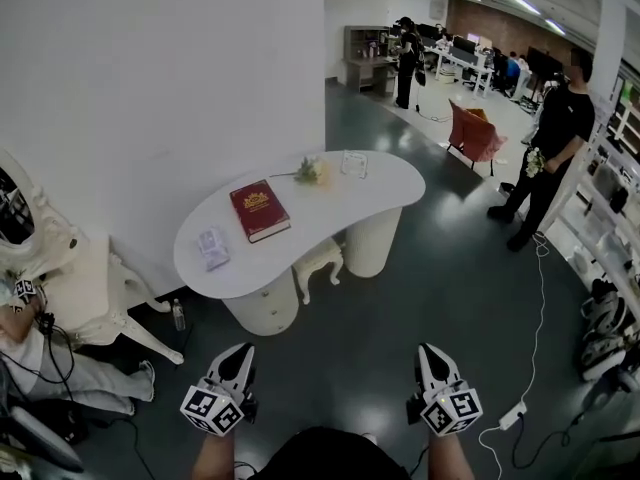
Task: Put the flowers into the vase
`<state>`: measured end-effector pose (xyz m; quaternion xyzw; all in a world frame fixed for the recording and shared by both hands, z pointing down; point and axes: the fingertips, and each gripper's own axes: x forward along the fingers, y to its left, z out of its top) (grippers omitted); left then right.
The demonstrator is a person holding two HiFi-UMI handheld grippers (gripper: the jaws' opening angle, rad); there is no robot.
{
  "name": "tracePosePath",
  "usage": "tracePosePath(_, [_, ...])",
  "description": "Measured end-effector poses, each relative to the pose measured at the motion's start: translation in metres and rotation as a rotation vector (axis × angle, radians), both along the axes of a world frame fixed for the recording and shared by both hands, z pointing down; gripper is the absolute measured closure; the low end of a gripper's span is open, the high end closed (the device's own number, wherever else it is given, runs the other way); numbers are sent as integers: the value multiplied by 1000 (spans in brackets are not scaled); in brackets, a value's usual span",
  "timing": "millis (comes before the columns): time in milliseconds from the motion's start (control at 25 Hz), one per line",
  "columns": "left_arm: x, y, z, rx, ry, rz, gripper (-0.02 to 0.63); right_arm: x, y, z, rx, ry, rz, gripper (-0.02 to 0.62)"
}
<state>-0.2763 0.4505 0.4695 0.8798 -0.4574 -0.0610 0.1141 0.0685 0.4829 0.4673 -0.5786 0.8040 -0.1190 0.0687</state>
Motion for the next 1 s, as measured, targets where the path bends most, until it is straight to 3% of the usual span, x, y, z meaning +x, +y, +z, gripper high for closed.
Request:
tracePosePath(240, [-46, 12, 0, 0, -26, -13, 583, -44, -2, -1, -4, -35, -15, 572])
tracePosePath(560, [-101, 6, 4, -45, -24, -42, 583, -91, -5, 4, -20, -3, -17, 572])
tracePosePath(720, [-110, -7, 15, -29, -11, -19, 583, -90, -12, 3, -17, -13, 11, 572])
tracePosePath(880, [-103, -29, -4, -19, 35, -10, 583, -76, -27, 0, -7, -14, 41, 572])
tracePosePath(1000, [-96, -47, -9, 0, 23, -22, 583, -60, -43, -1, 6, -20, 56, 572])
